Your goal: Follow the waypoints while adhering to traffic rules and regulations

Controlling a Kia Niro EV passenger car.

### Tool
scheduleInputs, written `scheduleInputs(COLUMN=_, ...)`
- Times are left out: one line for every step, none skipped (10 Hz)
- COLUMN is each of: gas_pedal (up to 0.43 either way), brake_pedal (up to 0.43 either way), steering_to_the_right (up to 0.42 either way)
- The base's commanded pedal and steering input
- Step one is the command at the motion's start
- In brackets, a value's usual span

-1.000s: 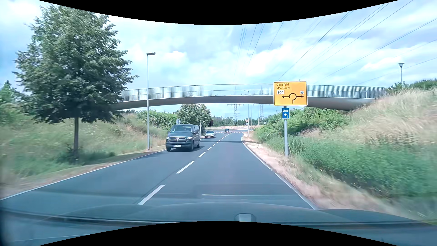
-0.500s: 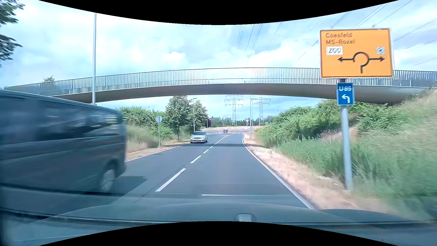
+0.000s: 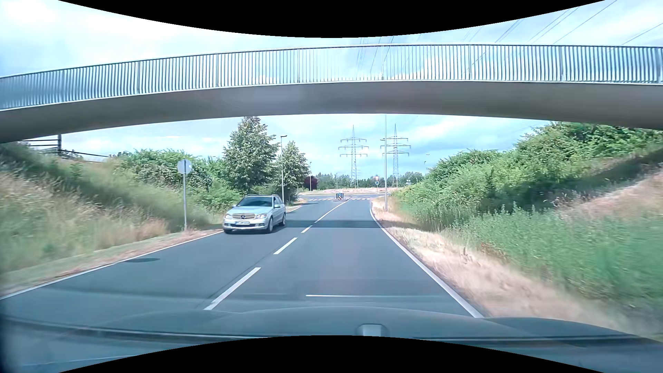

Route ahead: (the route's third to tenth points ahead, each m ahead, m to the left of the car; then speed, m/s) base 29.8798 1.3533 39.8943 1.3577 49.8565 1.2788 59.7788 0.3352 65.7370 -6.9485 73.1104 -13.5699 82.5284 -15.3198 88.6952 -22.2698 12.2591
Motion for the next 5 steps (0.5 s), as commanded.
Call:
scheduleInputs(gas_pedal=0.000, brake_pedal=0.018, steering_to_the_right=0.004)
scheduleInputs(gas_pedal=0.000, brake_pedal=0.012, steering_to_the_right=0.004)
scheduleInputs(gas_pedal=0.008, brake_pedal=0.012, steering_to_the_right=0.004)
scheduleInputs(gas_pedal=0.020, brake_pedal=0.012, steering_to_the_right=0.003)
scheduleInputs(gas_pedal=0.039, brake_pedal=0.012, steering_to_the_right=0.002)
